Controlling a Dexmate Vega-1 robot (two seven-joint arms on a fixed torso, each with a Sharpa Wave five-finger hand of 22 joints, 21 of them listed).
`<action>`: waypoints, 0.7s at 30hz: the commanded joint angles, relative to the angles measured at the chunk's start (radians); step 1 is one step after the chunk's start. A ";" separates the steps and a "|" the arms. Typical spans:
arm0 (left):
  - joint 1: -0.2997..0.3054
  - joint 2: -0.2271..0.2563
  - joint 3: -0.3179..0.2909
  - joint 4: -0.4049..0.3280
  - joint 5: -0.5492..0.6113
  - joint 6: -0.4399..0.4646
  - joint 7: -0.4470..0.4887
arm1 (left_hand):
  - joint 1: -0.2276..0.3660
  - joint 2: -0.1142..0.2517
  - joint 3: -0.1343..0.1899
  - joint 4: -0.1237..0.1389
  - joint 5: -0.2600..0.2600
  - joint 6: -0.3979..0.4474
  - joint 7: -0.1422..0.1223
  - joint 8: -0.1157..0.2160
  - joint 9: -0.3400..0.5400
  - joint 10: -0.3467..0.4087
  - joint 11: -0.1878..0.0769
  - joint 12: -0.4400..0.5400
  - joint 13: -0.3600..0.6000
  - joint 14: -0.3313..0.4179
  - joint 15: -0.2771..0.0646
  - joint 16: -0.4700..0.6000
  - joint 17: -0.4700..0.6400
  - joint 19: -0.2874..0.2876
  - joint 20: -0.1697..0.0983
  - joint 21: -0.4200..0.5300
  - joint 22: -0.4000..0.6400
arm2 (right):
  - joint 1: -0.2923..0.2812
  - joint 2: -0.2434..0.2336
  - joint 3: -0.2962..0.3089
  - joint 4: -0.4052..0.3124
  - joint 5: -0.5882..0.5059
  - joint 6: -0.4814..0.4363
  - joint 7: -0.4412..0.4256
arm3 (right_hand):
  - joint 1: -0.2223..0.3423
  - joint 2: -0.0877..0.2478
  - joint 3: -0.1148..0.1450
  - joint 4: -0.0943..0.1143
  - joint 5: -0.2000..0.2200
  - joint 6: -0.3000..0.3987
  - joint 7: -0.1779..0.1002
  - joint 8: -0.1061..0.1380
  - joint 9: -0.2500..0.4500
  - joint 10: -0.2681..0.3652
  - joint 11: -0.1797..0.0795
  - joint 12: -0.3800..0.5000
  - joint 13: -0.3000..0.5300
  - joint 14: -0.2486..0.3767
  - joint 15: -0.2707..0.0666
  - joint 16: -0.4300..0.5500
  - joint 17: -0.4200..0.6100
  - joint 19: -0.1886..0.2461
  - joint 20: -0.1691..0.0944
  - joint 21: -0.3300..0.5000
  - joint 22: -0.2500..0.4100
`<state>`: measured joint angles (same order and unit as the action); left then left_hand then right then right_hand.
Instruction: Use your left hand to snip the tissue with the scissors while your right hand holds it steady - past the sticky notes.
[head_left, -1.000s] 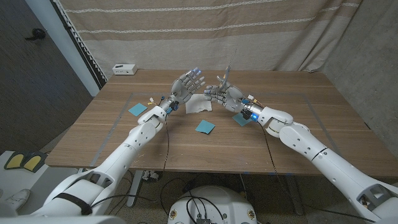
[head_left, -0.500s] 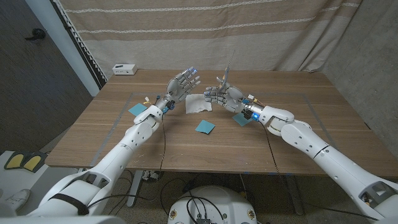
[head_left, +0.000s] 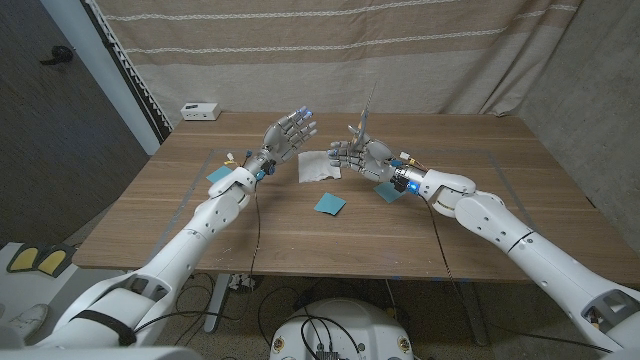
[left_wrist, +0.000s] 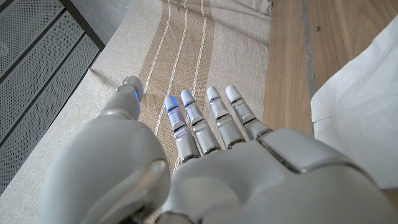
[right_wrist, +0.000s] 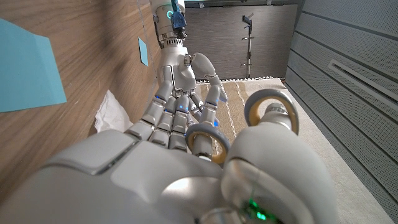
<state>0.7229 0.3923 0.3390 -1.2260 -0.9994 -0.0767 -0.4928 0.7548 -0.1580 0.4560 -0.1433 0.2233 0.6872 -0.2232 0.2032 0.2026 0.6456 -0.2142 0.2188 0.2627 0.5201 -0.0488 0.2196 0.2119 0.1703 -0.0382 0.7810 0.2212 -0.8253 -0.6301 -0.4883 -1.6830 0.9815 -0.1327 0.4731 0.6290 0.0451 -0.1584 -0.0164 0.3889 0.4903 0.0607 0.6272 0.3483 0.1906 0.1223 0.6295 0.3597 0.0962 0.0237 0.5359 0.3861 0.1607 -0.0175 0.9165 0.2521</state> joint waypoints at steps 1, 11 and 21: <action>-0.012 0.025 0.000 0.005 -0.015 0.043 -0.027 | -0.015 -0.002 -0.009 0.000 0.004 0.004 0.002 0.005 0.003 -0.007 0.000 0.000 0.007 -0.026 -0.155 -0.008 0.008 -0.038 -0.002 -0.003 0.007 | -0.002 -0.015 -0.004 -0.012 0.007 -0.017 0.019 | -0.008 0.007 -0.012 0.000 0.004 -0.108 0.144 -0.015 -0.011 -0.013 0.001 -0.013 -0.007 -0.001 0.009 -0.008 -0.004 0.006 0.008 -0.006 -0.005; -0.009 0.027 -0.001 0.012 -0.008 0.036 -0.025 | -0.018 0.000 -0.012 -0.002 0.005 -0.004 0.002 0.003 0.004 -0.020 0.000 -0.001 0.009 -0.054 -0.145 -0.012 0.012 -0.065 0.019 -0.014 0.001 | -0.006 -0.025 -0.003 -0.020 0.021 -0.028 0.039 | -0.022 0.021 -0.020 0.002 0.003 -0.191 0.148 -0.108 -0.084 -0.098 0.018 -0.076 -0.058 -0.027 0.029 -0.047 -0.039 -0.025 0.021 -0.020 -0.037; 0.011 0.045 -0.013 -0.011 -0.004 0.030 -0.002 | -0.018 0.000 -0.013 -0.002 0.005 -0.007 0.002 0.002 0.004 -0.023 0.000 -0.001 0.010 -0.059 -0.144 -0.011 0.014 -0.065 0.020 -0.016 -0.003 | 0.005 -0.035 -0.015 -0.023 0.027 -0.054 0.070 | -0.028 0.029 -0.023 0.003 0.003 -0.226 0.150 -0.146 -0.112 -0.144 0.029 -0.107 -0.078 -0.043 0.037 -0.065 -0.052 -0.042 0.028 -0.027 -0.045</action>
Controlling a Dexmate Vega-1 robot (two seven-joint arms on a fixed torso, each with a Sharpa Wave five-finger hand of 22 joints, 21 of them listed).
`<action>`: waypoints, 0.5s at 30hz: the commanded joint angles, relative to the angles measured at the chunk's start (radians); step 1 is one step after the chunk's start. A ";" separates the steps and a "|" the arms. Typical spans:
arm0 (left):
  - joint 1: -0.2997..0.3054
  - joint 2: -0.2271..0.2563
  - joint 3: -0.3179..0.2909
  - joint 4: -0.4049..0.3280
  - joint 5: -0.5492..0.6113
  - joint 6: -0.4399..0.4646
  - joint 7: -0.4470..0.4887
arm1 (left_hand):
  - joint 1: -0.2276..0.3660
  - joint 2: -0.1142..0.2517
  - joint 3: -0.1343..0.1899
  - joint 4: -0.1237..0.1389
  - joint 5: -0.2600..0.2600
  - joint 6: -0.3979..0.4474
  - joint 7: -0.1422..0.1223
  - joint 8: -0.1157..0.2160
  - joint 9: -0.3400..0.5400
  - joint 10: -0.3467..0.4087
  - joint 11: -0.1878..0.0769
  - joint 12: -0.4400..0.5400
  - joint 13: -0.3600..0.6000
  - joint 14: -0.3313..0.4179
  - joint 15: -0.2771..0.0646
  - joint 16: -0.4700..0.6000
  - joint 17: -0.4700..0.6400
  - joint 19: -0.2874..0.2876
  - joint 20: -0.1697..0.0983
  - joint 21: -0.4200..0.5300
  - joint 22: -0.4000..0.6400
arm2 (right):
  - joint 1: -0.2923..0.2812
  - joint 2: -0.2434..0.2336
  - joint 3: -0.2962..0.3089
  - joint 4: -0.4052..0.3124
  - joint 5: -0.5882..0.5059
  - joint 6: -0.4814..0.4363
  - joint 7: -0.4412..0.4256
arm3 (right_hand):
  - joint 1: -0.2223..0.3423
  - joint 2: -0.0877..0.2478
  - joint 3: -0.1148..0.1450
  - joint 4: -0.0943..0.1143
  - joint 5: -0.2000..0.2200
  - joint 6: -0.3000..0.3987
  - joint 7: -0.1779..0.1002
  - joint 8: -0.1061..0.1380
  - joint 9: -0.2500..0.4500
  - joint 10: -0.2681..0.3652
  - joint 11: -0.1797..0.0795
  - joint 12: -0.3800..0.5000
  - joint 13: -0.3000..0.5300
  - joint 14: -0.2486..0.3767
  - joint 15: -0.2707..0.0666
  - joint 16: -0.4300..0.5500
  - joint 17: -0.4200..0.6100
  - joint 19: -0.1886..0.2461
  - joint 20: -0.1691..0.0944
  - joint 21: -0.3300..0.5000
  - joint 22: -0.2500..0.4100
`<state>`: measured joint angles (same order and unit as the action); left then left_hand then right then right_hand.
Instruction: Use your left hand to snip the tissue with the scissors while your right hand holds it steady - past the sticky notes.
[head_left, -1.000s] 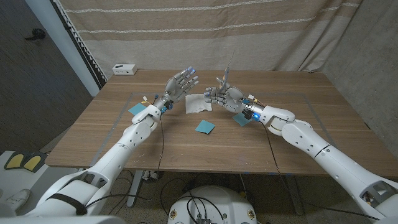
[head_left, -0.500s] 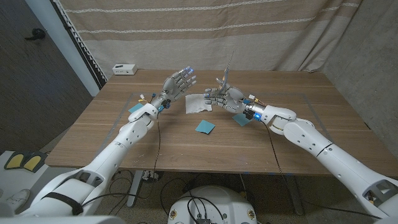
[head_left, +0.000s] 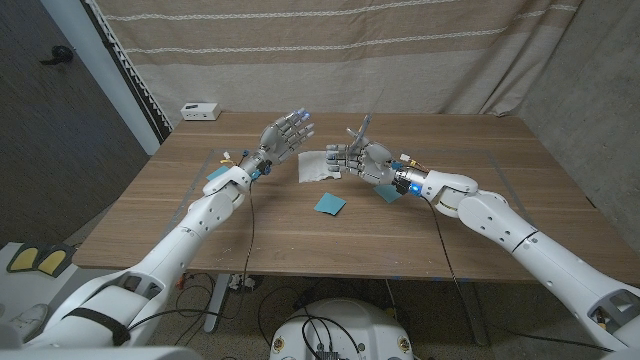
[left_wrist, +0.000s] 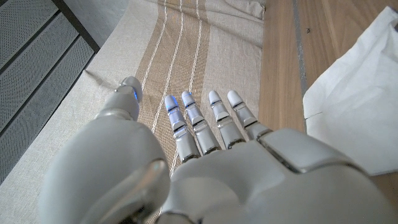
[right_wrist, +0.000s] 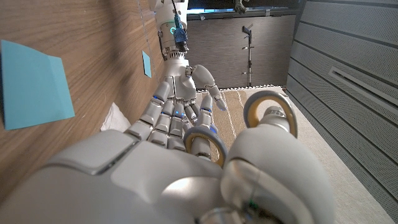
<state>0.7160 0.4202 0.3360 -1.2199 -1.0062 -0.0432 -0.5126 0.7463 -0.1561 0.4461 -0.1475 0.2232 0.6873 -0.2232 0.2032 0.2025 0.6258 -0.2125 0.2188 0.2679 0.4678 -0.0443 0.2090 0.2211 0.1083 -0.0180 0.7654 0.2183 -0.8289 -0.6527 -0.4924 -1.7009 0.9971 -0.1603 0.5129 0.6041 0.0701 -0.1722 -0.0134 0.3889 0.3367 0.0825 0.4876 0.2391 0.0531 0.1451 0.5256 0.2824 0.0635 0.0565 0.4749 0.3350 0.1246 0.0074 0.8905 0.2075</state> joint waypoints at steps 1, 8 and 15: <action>0.018 0.017 -0.010 -0.018 0.003 -0.003 0.018 | -0.010 -0.001 -0.003 0.002 0.005 -0.007 0.002 0.002 0.004 -0.004 -0.002 -0.001 0.005 -0.008 -0.148 0.000 0.005 -0.003 0.000 -0.001 0.000 | 0.009 -0.013 -0.010 -0.005 0.012 -0.027 0.031 | -0.003 0.004 -0.009 0.000 0.003 -0.072 0.128 -0.008 -0.004 -0.006 0.006 -0.003 -0.001 -0.010 0.006 -0.004 -0.001 -0.006 0.003 -0.001 -0.001; 0.028 0.029 -0.011 -0.033 0.011 -0.006 0.035 | -0.010 -0.001 -0.004 0.002 0.005 -0.009 0.002 0.002 0.004 -0.005 -0.002 0.000 0.006 -0.010 -0.147 0.000 0.005 -0.002 0.000 -0.002 -0.002 | 0.004 -0.026 -0.011 -0.021 0.011 -0.037 0.033 | -0.006 0.007 -0.011 0.001 0.002 -0.067 0.128 -0.013 -0.012 0.014 0.010 0.001 -0.008 -0.005 0.008 -0.006 -0.006 -0.005 0.004 -0.001 -0.003; 0.036 0.038 -0.010 -0.044 0.013 -0.005 0.041 | -0.011 0.000 -0.004 0.001 0.005 -0.009 0.002 0.002 0.005 -0.006 -0.002 0.000 0.006 -0.012 -0.148 0.002 0.006 -0.001 0.000 -0.002 -0.004 | -0.005 -0.037 -0.010 -0.034 0.000 -0.027 0.032 | -0.011 0.012 -0.013 0.002 0.001 -0.028 0.122 -0.011 -0.024 0.044 0.003 0.007 -0.017 0.000 0.003 -0.011 -0.014 -0.006 0.004 -0.002 -0.006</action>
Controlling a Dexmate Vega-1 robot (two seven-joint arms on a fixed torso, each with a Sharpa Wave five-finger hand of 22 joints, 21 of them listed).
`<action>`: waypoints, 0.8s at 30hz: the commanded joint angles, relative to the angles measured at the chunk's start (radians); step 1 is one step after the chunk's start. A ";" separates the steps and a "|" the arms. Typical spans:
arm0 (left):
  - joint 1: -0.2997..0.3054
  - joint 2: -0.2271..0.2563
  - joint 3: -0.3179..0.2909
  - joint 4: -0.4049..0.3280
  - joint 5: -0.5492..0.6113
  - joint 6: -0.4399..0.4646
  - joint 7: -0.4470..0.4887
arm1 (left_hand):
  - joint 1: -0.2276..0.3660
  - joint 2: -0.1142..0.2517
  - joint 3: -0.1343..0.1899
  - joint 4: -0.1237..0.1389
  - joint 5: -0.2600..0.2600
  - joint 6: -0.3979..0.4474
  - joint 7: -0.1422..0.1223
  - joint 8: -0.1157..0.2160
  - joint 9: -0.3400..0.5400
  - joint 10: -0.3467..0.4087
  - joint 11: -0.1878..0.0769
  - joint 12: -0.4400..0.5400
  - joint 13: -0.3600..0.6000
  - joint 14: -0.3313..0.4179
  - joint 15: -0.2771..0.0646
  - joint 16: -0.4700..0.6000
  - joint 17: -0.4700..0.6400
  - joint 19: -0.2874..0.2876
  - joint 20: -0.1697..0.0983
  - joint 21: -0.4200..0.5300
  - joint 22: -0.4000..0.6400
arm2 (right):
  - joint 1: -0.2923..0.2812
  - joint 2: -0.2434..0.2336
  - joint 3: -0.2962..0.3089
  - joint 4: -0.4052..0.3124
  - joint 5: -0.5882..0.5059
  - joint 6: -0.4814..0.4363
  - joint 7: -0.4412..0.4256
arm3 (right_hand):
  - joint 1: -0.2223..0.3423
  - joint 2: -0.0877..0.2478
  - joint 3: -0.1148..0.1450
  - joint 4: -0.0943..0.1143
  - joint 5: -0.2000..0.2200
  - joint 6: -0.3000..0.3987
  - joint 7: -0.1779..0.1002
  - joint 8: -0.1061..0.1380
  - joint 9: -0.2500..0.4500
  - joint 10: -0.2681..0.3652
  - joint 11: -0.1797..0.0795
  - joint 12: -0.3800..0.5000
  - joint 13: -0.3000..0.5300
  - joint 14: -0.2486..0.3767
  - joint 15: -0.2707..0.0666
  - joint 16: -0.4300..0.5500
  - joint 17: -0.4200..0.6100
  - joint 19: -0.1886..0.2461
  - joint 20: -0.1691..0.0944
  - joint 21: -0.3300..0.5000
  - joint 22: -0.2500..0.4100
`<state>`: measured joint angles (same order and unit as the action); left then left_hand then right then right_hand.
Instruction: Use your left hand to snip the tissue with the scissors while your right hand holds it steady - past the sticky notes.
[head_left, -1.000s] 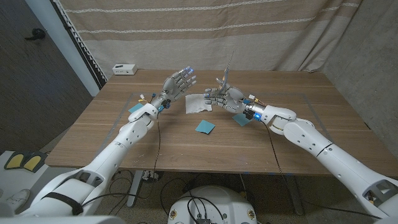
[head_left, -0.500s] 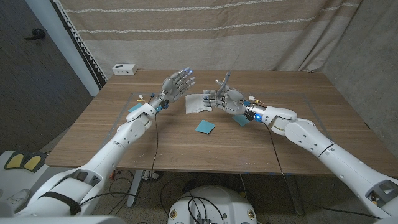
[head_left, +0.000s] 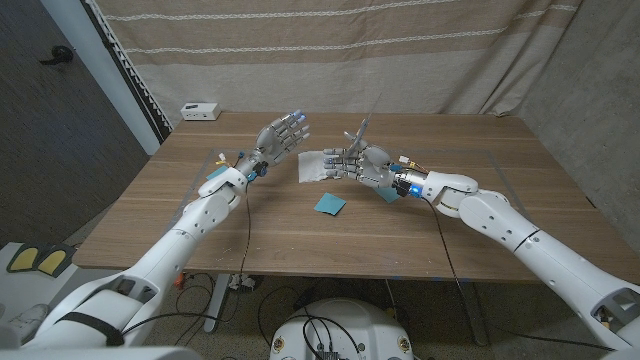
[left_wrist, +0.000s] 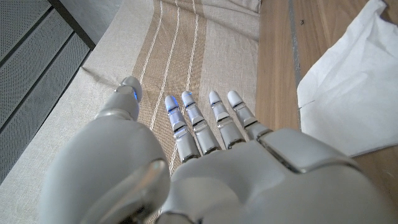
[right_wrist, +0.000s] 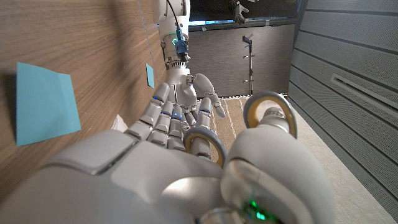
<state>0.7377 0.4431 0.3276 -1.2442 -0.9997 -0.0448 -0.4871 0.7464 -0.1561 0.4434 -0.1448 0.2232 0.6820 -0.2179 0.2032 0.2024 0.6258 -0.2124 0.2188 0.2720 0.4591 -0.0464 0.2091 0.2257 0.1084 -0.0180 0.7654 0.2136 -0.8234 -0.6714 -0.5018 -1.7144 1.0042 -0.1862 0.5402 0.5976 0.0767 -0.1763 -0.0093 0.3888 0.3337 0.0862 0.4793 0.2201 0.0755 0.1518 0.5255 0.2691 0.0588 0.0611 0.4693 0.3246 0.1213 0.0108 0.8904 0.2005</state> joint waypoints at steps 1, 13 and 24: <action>0.015 0.017 -0.002 -0.021 0.007 -0.003 0.016 | -0.011 0.000 -0.001 -0.001 0.005 -0.004 -0.004 0.002 0.005 -0.006 -0.002 0.000 0.002 -0.004 -0.146 0.002 0.002 -0.001 -0.001 -0.002 0.001 | -0.011 -0.021 0.000 -0.024 -0.002 -0.009 0.002 | -0.005 0.007 -0.009 -0.003 0.001 -0.019 0.109 -0.004 -0.008 0.032 -0.010 0.010 -0.005 0.007 -0.004 -0.007 -0.006 0.000 -0.002 -0.001 0.000; 0.019 0.020 0.001 -0.026 0.004 0.001 0.017 | -0.011 0.000 -0.002 -0.002 0.005 -0.005 -0.004 0.003 0.005 -0.007 -0.002 0.001 0.003 -0.009 -0.144 0.002 0.003 0.000 0.000 -0.004 -0.002 | -0.003 -0.035 -0.009 -0.033 -0.018 -0.006 0.019 | -0.016 0.033 -0.006 0.003 -0.002 -0.006 0.060 -0.018 -0.011 0.052 -0.005 0.051 0.038 0.001 0.001 -0.021 -0.012 -0.018 0.002 -0.009 -0.003; 0.018 0.031 0.000 -0.023 0.027 -0.019 0.037 | -0.011 0.002 -0.002 -0.002 0.005 -0.004 -0.004 0.004 0.005 -0.006 -0.002 0.003 0.004 -0.010 -0.143 0.004 0.003 0.001 -0.001 -0.004 -0.003 | 0.003 -0.031 -0.010 -0.018 0.003 -0.010 0.063 | -0.046 0.047 -0.013 0.007 -0.011 -0.094 0.076 -0.070 0.020 -0.047 0.003 0.179 0.247 0.008 -0.007 -0.014 0.033 -0.032 -0.009 -0.001 0.007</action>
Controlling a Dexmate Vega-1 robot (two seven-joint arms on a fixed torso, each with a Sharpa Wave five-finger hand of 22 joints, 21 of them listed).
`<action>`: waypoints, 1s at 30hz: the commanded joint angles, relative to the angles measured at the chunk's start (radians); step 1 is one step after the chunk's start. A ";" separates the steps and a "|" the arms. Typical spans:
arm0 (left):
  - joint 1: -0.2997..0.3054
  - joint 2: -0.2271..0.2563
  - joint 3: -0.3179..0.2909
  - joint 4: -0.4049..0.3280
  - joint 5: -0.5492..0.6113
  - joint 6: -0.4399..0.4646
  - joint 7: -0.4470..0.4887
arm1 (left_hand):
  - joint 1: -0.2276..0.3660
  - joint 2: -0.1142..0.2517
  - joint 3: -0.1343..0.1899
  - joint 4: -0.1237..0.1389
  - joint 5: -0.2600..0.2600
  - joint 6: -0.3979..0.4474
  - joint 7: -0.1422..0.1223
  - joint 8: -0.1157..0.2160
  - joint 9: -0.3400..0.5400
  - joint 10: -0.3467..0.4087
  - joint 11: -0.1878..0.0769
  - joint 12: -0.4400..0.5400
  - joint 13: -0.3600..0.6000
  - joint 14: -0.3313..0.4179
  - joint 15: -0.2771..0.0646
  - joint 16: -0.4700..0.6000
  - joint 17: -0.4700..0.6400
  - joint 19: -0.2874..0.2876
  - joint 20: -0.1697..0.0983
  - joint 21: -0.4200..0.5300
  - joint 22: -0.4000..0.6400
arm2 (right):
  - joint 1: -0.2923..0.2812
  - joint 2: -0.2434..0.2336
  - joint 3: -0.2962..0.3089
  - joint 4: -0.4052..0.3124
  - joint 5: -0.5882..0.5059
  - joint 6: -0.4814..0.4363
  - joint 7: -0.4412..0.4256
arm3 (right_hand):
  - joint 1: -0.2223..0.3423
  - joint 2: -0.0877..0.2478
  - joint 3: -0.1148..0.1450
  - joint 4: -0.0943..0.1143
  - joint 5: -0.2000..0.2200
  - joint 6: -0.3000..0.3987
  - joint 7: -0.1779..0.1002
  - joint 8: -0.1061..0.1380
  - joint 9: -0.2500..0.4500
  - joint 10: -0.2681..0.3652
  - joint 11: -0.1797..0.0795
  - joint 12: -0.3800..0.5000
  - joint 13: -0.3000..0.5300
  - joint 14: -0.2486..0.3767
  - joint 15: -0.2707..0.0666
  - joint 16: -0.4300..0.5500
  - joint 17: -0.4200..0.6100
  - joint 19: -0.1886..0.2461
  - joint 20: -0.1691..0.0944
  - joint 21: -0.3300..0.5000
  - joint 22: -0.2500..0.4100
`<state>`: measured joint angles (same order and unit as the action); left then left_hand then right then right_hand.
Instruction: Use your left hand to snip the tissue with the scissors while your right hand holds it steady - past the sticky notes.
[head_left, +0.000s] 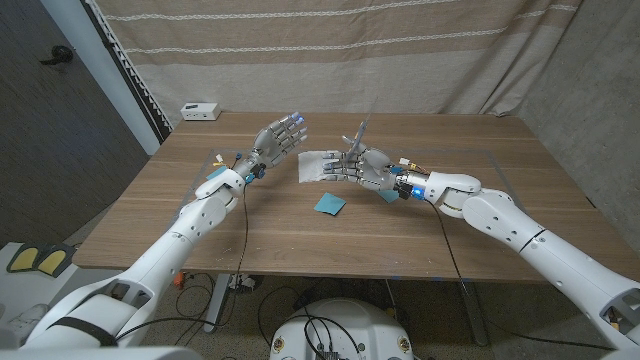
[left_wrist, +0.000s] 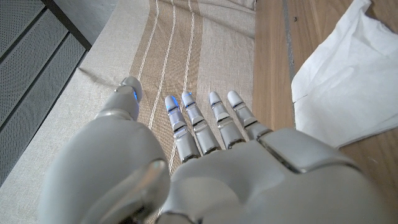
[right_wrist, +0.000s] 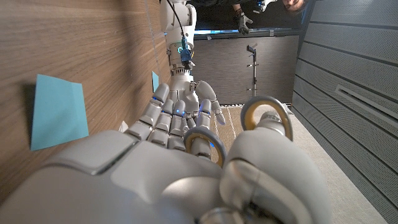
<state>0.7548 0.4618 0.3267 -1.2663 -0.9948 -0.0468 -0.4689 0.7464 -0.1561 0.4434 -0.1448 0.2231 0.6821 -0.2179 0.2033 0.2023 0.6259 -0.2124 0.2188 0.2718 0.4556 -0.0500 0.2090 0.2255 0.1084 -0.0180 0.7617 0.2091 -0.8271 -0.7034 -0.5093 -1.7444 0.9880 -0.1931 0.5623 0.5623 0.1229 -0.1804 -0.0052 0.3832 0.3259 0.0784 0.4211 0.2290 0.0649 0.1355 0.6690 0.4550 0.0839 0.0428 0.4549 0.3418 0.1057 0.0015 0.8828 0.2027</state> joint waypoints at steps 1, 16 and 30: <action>0.002 0.014 -0.001 -0.002 0.022 -0.018 0.020 | -0.011 0.002 -0.003 -0.002 0.005 -0.004 -0.004 0.004 0.005 -0.006 -0.002 0.003 0.004 -0.006 -0.140 0.004 0.004 0.001 -0.001 -0.001 0.001 | 0.008 0.001 -0.004 0.015 0.018 0.001 0.047 | -0.012 -0.005 -0.012 0.002 -0.005 -0.091 0.086 -0.015 0.013 -0.042 0.022 0.044 0.074 -0.024 0.014 -0.003 0.018 -0.019 0.001 0.006 0.005; 0.006 0.051 -0.002 -0.027 0.073 -0.050 0.068 | -0.013 0.003 -0.003 -0.001 0.005 -0.004 -0.004 0.004 0.005 -0.007 -0.002 0.004 0.005 -0.009 -0.135 0.005 0.005 0.001 -0.001 -0.002 0.000 | 0.024 0.000 -0.010 0.021 0.019 -0.014 0.071 | -0.016 -0.014 -0.020 -0.003 0.001 -0.111 0.095 -0.030 0.019 -0.057 0.035 0.089 0.136 -0.040 0.027 -0.011 0.030 -0.035 0.011 0.005 0.005; -0.005 0.102 0.022 -0.055 0.173 -0.075 0.142 | -0.016 0.003 -0.005 0.000 0.004 -0.003 -0.004 0.005 0.005 -0.008 -0.002 0.004 0.005 -0.011 -0.130 0.006 0.005 0.006 -0.001 -0.001 -0.002 | 0.044 0.011 -0.016 0.049 0.014 -0.006 0.111 | 0.023 0.013 0.004 -0.024 0.014 -0.120 0.108 -0.039 0.024 -0.060 0.043 0.130 0.184 -0.055 0.047 -0.022 0.037 -0.038 0.017 0.007 0.004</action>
<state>0.7586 0.5265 0.3315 -1.3018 -0.8922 -0.1048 -0.3818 0.7411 -0.1507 0.4434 -0.1448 0.2232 0.6821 -0.2179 0.2033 0.2022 0.6206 -0.2176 0.2188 0.2717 0.4467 -0.0481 0.2091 0.2254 0.1085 -0.0180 0.7617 0.2044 -0.7957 -0.7003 -0.5209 -1.7135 1.0064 -0.2078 0.6460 0.5668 0.1274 -0.1818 -0.0192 0.3889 0.2511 0.0998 0.3863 0.2489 0.0103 0.1735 0.7872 0.6260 0.0342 0.0805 0.4361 0.3738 0.0691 0.0165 0.8828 0.2044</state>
